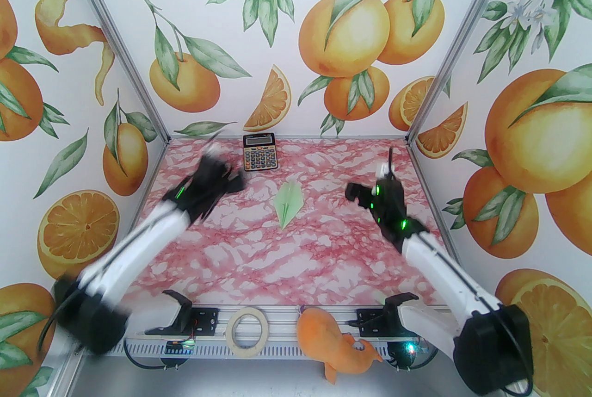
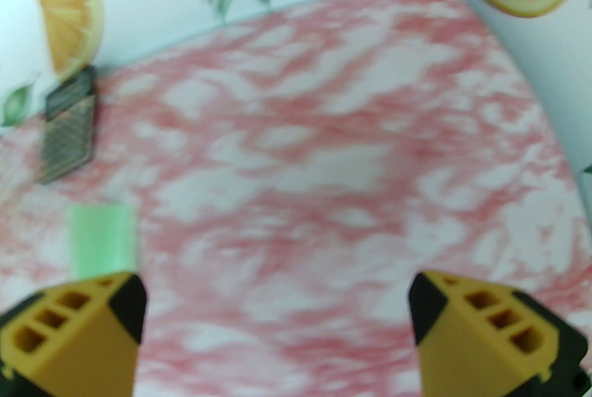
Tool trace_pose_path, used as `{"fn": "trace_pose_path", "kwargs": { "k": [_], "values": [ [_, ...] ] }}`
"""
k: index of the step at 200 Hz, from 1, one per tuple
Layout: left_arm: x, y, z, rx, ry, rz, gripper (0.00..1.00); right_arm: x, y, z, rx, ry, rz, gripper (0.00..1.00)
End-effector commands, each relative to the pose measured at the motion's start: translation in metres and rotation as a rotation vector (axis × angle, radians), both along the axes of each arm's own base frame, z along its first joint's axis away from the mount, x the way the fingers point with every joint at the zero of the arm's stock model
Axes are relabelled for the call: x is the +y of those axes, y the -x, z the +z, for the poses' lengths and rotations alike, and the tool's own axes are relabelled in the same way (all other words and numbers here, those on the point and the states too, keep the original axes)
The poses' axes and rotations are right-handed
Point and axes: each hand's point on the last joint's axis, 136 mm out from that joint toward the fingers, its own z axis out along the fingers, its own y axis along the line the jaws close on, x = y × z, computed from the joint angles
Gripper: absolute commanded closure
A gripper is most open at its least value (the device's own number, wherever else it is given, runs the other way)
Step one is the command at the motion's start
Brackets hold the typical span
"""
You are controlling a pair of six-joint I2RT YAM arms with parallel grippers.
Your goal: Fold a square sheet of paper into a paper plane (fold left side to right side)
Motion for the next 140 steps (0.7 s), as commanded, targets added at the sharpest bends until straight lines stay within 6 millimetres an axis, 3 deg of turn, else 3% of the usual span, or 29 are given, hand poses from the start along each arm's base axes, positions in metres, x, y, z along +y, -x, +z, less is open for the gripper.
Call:
{"fn": "trace_pose_path", "kwargs": {
  "k": [1, 22, 51, 70, 105, 140],
  "values": [
    [0.061, 0.007, 0.000, -0.117, -0.193, 0.175, 0.00, -0.027, -0.012, 0.017, -0.222, 0.172, -0.101, 0.00],
    [0.082, 0.005, -0.030, -0.060, -0.234, 0.216, 0.00, -0.028, -0.022, 0.017, -0.291, 0.232, -0.100, 0.00],
    [0.083, -0.016, -0.060, -0.076, -0.275, 0.165, 0.00, -0.030, -0.038, 0.009, -0.326, 0.286, -0.113, 0.00],
    [0.073, -0.037, -0.057, -0.141, -0.278, 0.098, 0.00, -0.030, -0.041, -0.014, -0.310, 0.276, -0.105, 0.00],
    [0.048, -0.072, -0.044, -0.297, -0.270, -0.069, 0.00, -0.032, -0.042, -0.024, -0.338, 0.217, -0.063, 0.00],
    [0.031, -0.092, -0.047, -0.332, -0.253, -0.204, 0.00, -0.035, -0.049, -0.026, -0.313, 0.189, -0.051, 0.00]
  ]
}}
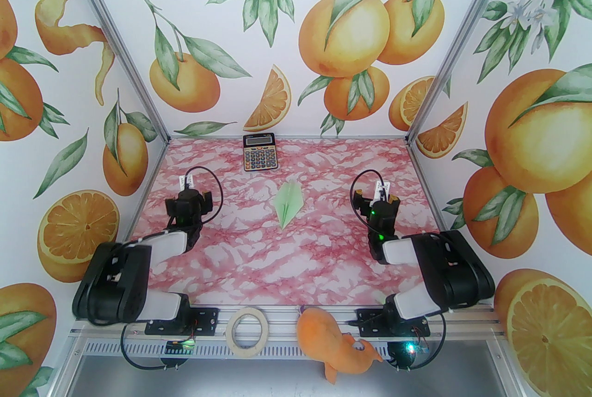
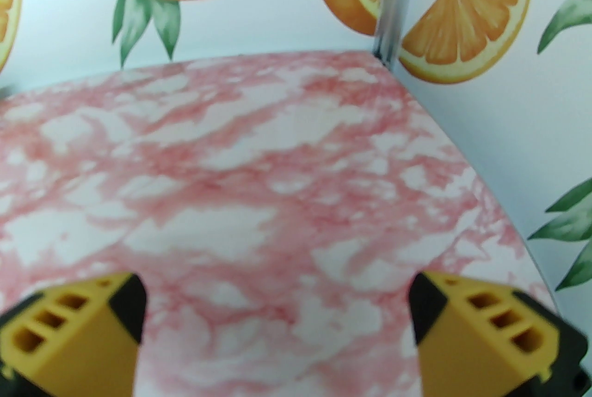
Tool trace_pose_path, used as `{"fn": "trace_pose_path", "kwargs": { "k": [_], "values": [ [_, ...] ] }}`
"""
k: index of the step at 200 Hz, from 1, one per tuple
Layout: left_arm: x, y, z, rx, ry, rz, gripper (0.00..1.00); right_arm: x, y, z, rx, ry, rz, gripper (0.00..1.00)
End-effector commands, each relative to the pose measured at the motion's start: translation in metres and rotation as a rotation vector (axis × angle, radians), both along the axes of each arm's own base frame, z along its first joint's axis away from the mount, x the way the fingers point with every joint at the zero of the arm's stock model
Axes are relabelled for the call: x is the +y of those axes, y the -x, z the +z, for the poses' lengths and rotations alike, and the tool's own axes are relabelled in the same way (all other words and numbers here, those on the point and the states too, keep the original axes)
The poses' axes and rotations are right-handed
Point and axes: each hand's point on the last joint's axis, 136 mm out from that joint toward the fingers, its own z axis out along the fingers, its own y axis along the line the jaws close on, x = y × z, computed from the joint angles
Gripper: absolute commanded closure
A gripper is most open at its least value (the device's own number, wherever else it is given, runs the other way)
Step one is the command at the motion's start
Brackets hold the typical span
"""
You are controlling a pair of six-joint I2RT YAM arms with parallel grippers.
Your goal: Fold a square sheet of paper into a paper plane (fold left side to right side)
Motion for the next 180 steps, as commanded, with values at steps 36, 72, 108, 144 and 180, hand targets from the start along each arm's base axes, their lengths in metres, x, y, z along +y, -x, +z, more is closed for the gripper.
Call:
{"fn": "trace_pose_path", "kwargs": {
  "k": [36, 72, 108, 144, 180],
  "values": [
    [-0.034, -0.029, 0.004, -0.164, 0.000, -0.253, 0.00, 0.000, -0.011, 0.015, -0.059, -0.055, 0.021, 0.00],
    [-0.031, -0.029, 0.006, -0.173, 0.005, -0.238, 0.00, -0.002, -0.010, 0.015, -0.060, -0.053, 0.008, 0.00],
    [-0.030, -0.029, 0.007, -0.176, 0.001, -0.235, 0.00, -0.002, -0.011, 0.015, -0.056, -0.049, 0.005, 0.00],
    [-0.030, -0.029, 0.007, -0.174, 0.001, -0.235, 0.00, -0.001, -0.012, 0.015, -0.055, -0.047, 0.005, 0.00],
    [-0.030, -0.029, 0.007, -0.174, 0.001, -0.236, 0.00, 0.012, -0.017, 0.013, -0.030, -0.033, 0.079, 0.00]
  ]
}}
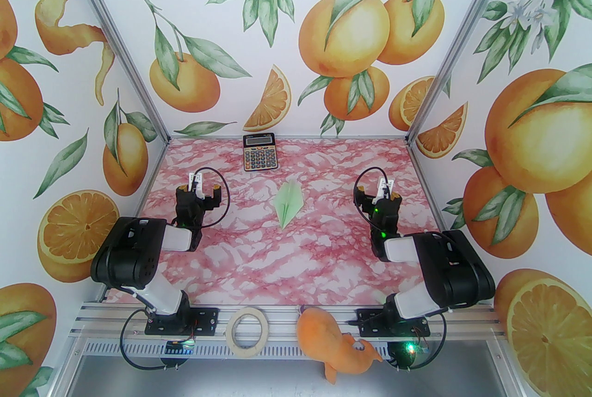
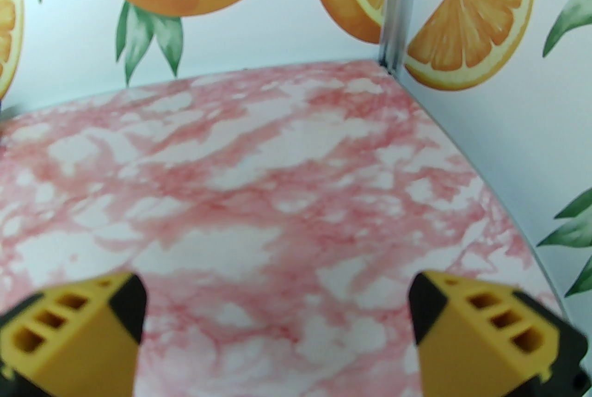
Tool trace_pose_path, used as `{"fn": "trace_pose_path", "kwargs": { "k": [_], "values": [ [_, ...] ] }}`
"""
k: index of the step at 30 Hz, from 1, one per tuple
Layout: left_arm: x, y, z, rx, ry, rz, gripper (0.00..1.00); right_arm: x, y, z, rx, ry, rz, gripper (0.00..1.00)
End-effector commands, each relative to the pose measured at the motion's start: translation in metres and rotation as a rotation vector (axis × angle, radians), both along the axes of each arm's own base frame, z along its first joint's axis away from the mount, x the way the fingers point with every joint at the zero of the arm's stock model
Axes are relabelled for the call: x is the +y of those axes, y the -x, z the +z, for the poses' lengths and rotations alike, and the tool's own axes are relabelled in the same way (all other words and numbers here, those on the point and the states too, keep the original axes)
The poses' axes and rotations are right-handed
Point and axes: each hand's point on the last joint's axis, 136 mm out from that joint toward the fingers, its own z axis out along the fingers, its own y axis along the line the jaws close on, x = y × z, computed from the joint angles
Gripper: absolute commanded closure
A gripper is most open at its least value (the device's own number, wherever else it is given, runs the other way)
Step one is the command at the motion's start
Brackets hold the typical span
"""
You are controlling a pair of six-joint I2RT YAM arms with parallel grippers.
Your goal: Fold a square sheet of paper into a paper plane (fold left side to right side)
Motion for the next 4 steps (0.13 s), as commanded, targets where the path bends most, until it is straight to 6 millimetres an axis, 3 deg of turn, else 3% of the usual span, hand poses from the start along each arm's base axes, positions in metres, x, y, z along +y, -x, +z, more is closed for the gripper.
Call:
{"fn": "trace_pose_path", "kwargs": {
  "k": [1, 4],
  "values": [
    [-0.001, -0.001, 0.007, -0.029, -0.008, -0.014, 0.00, 0.015, -0.010, 0.004, 0.001, 0.002, 0.080, 0.00],
    [-0.001, -0.001, 0.007, -0.029, -0.009, -0.014, 0.00, 0.027, -0.010, 0.003, 0.002, 0.007, 0.154, 0.00]
  ]
}}
